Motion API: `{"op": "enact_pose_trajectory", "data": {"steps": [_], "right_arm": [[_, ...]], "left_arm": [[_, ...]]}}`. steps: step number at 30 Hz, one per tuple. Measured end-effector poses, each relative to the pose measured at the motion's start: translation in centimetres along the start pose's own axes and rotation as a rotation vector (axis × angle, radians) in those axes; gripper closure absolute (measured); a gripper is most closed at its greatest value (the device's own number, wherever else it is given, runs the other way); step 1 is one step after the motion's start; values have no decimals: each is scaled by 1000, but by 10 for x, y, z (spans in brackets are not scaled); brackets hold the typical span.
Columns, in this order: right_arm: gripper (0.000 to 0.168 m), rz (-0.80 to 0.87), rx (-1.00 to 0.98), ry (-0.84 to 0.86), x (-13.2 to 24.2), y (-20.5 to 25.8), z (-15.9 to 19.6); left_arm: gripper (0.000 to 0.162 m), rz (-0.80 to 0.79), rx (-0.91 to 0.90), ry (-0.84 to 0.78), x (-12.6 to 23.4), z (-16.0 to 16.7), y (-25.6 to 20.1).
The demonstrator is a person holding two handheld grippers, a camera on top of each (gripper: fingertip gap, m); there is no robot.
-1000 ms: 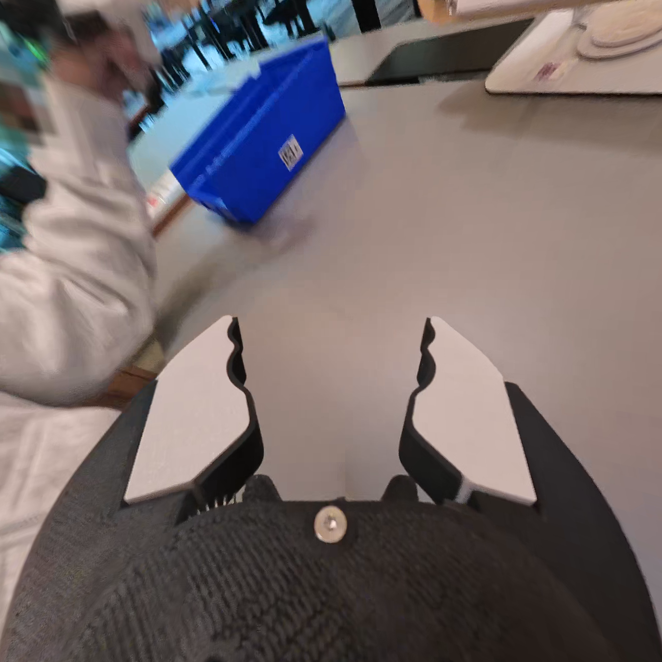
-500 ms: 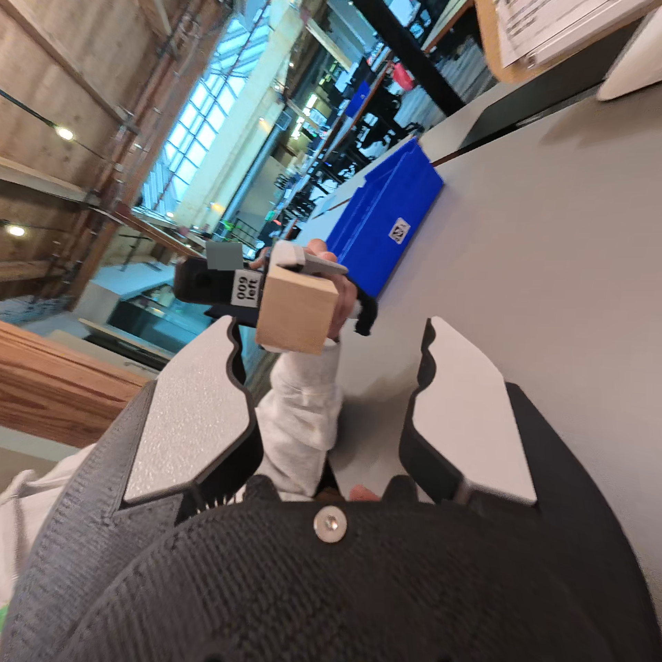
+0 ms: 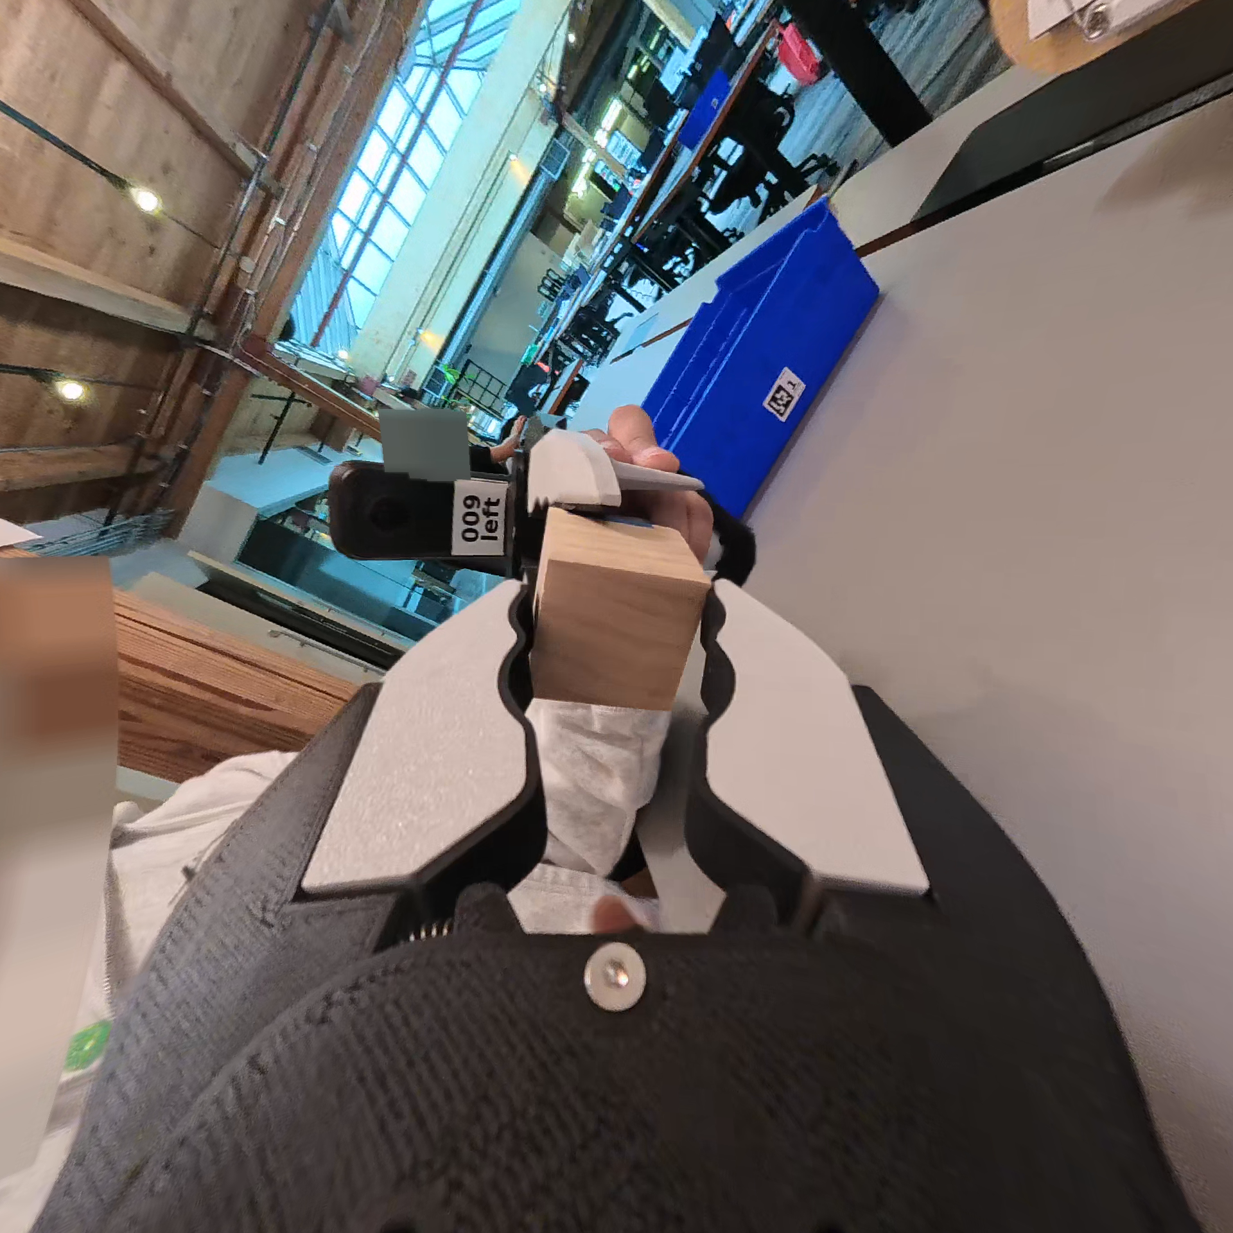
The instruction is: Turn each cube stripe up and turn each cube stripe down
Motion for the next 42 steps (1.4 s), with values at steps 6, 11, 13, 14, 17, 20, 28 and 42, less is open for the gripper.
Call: {"op": "enact_pose_trajectory", "data": {"steps": [6,11,13,14,17,20,28,42], "right_arm": [[120,151,28,18,31,-4,-21],[120,671,214,30,133,-4,-88],[120,912,251,70,176,-13,-106],[120,1003,250,116,193,-21,-109],[120,1142,178,239,220,-57,-103],[120,1232,127,349,228,-95,-91],[119,1331,91,561,221,-149,-76],[119,1369,43,703,225,-183,-59]], "left_arm": [[93,-93,69,3,-7,19,-6],[89,-202,126,121,0,50,0],[89,-233,160,139,3,56,3],[90,-237,180,144,4,58,5],[91,-261,204,172,5,64,9],[91,-256,205,192,4,68,7],[93,-267,199,213,5,72,8],[94,-282,205,218,8,73,10]]}}
Point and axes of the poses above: each gripper's, where its closed fingertips meet, x back along the fingers, z out of its underside, y = z × x across the jaws, the point moved 6 cm from there along x, back along the fingers, and after that the axes turned 7 degrees about -z, right-handed, at the moved point
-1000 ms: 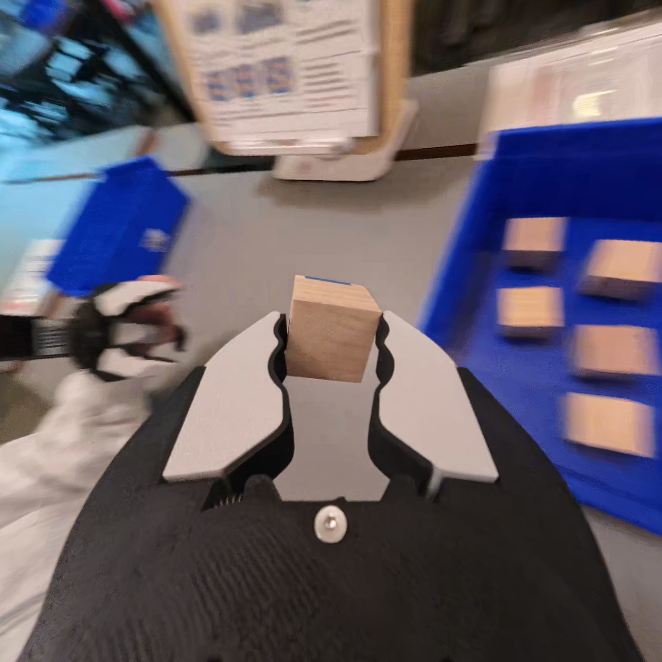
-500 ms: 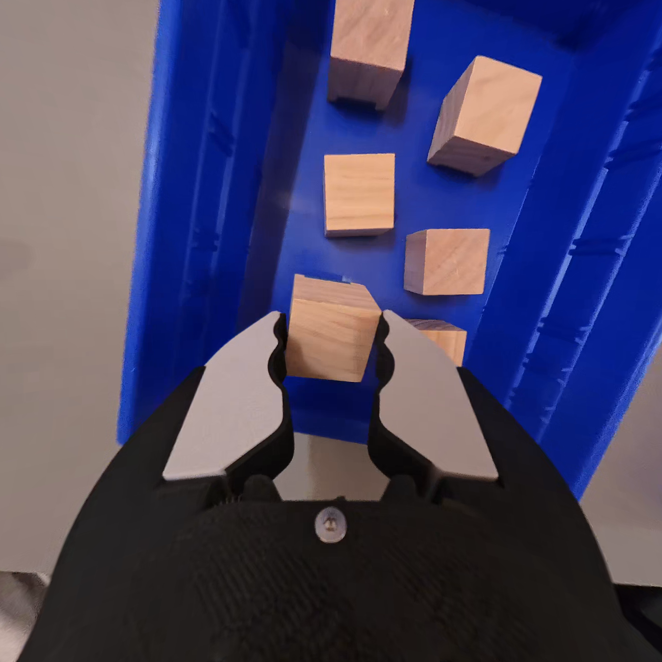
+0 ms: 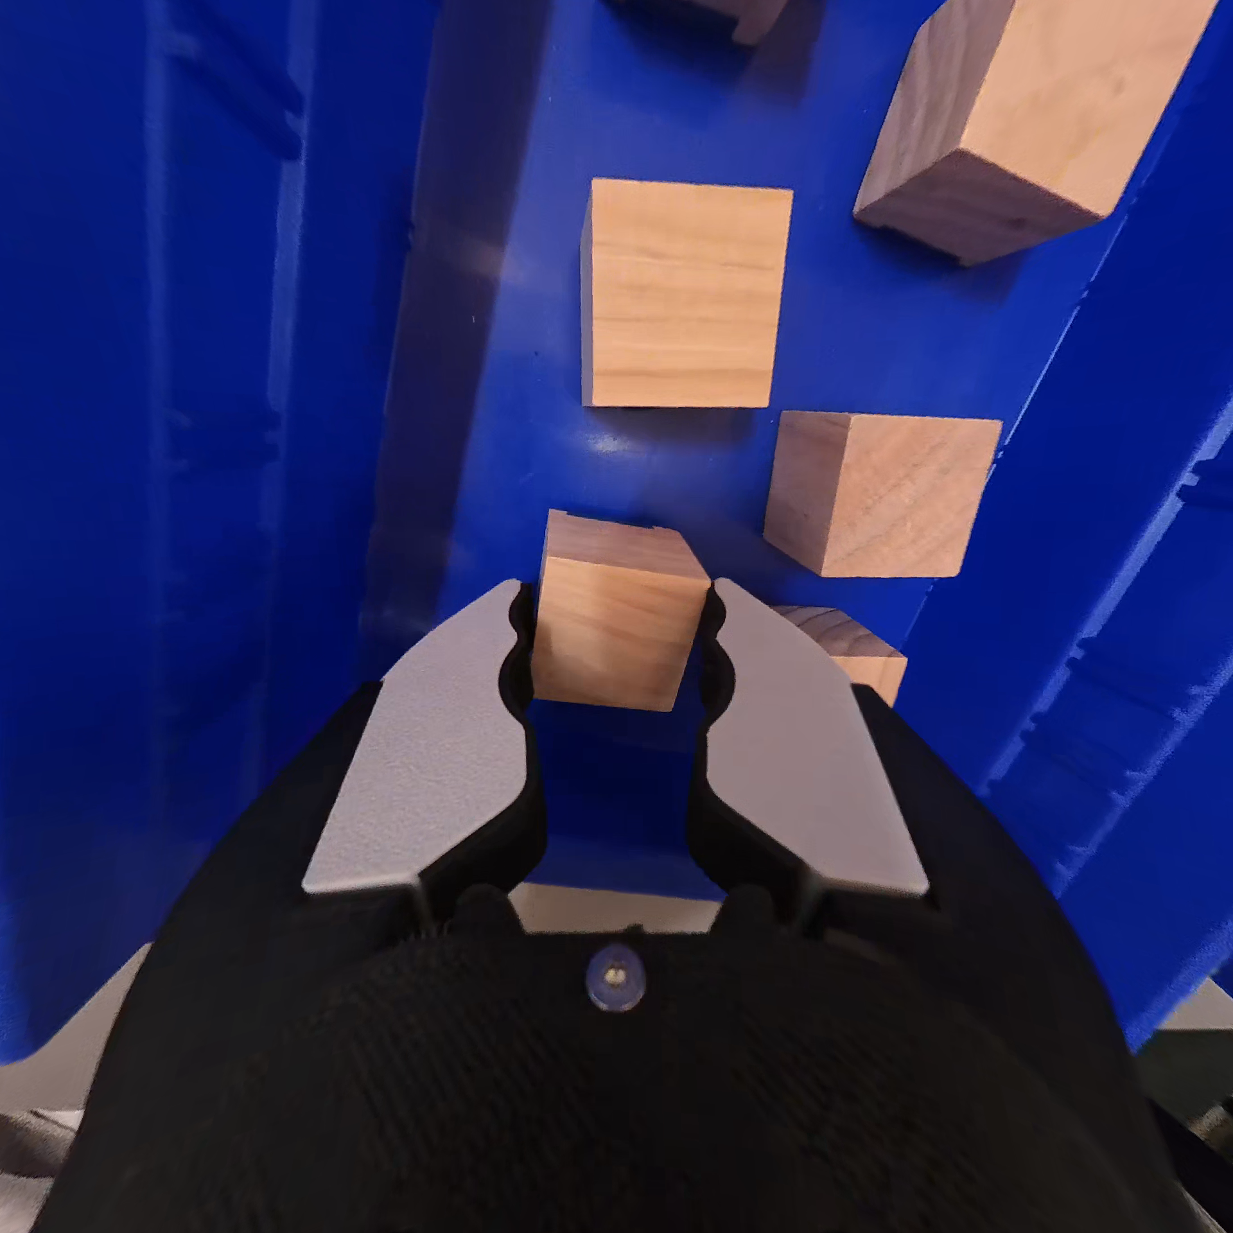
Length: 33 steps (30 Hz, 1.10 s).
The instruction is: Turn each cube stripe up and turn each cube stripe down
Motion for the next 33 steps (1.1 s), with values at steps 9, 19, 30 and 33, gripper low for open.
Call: {"op": "enact_pose_trajectory", "data": {"steps": [9,19,30,33], "right_arm": [[116,-21,-4,-27,-4,0,2],[73,-20,49,-218,46,-5,16],[82,121,-150,-786,105,-29,120],[81,192,-271,-904,118,-64,134]], "left_arm": [[94,24,-3,28,-4,5,-4],[93,76,75,16,-8,4,-11],[93,5,245,103,-51,-10,-37],[93,-22,349,144,-81,-28,-56]]}}
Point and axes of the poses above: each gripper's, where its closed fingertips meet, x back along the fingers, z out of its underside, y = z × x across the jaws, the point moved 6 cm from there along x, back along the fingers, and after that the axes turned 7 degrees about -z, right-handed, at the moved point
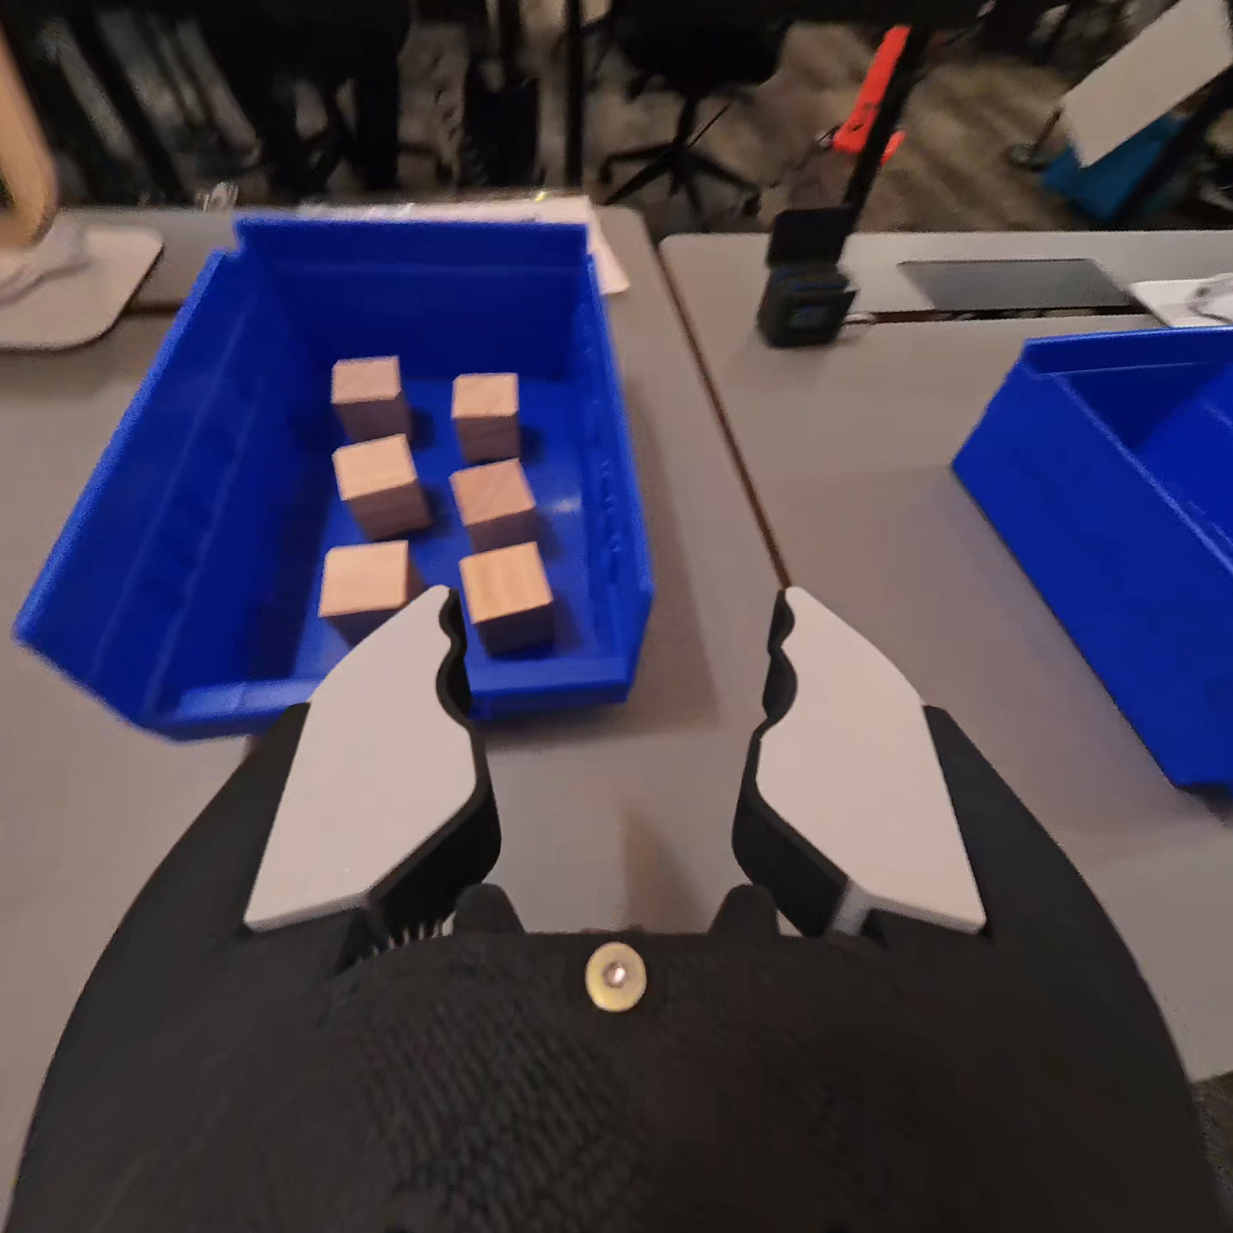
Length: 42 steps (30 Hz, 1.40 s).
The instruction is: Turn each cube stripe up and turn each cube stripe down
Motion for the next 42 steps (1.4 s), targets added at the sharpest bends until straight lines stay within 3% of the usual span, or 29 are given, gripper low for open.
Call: {"op": "enact_pose_trajectory", "data": {"steps": [6,10,12,15,18,26,31,33,38,42], "right_arm": [[79,-46,-49,99,-46,-30,20],[91,-146,-78,86,-68,-24,29],[109,-192,-85,96,-75,-20,33],[159,-197,-69,125,-80,-18,38],[165,-174,8,136,-79,-15,38],[164,-142,-16,147,-68,4,43],[160,-148,104,174,-50,69,51],[160,-80,139,179,-44,82,54],[162,-136,35,149,-44,81,54],[162,-118,36,148,-45,81,54]], "left_arm": [[87,-87,40,67,-72,-21,-53],[90,-145,26,122,-113,-20,-75],[107,-189,-12,169,-129,-15,-79],[132,-275,-57,194,-145,-6,-77],[162,-283,-72,192,-152,4,-80],[162,-330,-176,146,-137,3,-77],[162,-265,-233,136,-103,2,-92],[162,-313,-212,80,-87,-1,-84],[161,-384,-131,48,-65,-12,-37],[127,-361,32,182,-77,1,-3]]}}
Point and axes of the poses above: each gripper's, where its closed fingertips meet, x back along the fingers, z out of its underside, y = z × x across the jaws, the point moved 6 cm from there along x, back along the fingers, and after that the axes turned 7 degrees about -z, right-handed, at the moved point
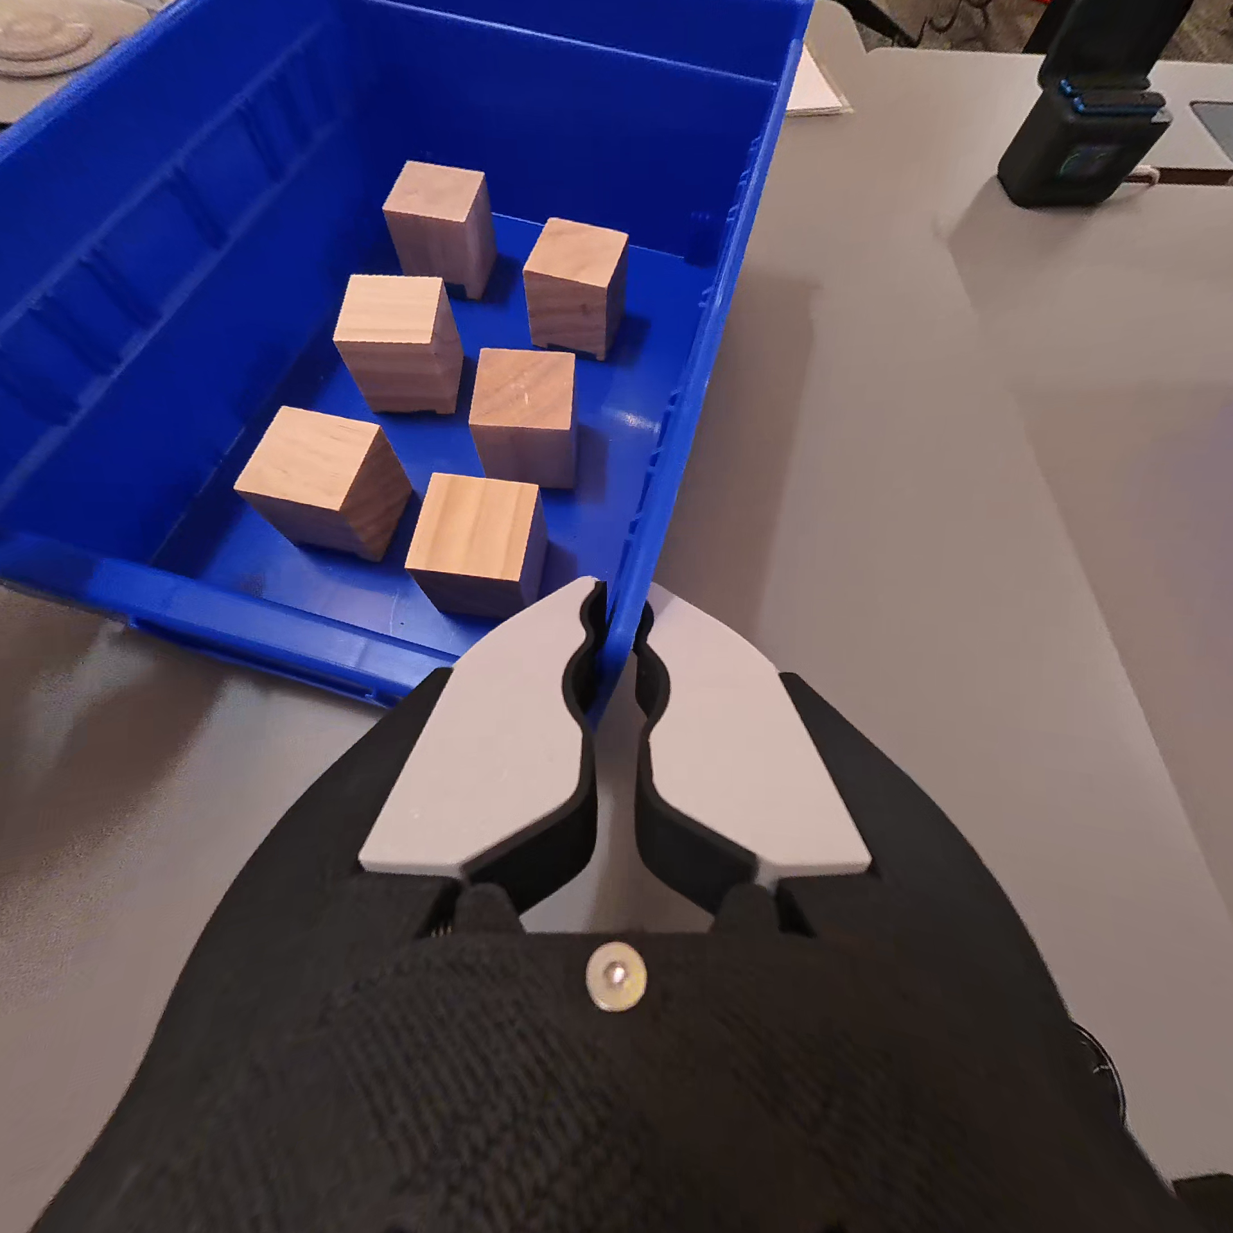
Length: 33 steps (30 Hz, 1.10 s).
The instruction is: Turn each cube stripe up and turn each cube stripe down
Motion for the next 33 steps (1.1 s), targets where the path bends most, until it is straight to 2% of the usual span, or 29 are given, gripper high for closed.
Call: {"op": "enact_pose_trajectory", "data": {"steps": [2,3,5,7,9,15,20,33], "right_arm": [[162,3,6,-1,0,0,0],[162,1,6,0,0,0,0],[162,-3,2,1,0,0,0],[162,-10,2,-3,0,2,-1],[162,-15,2,-9,-1,4,-1],[162,-14,30,-17,0,34,1],[162,-87,69,-16,-4,92,0],[157,-372,323,-40,-5,294,7]], "left_arm": [[113,53,75,68,-9,9,-2],[112,59,89,86,-14,14,-4],[138,52,83,84,-20,22,-7],[145,-21,30,65,-21,22,-6],[150,-85,-62,62,-20,22,-7],[154,-175,-81,90,1,30,13],[154,-240,-50,109,46,48,58],[156,-471,70,107,205,116,195]]}}
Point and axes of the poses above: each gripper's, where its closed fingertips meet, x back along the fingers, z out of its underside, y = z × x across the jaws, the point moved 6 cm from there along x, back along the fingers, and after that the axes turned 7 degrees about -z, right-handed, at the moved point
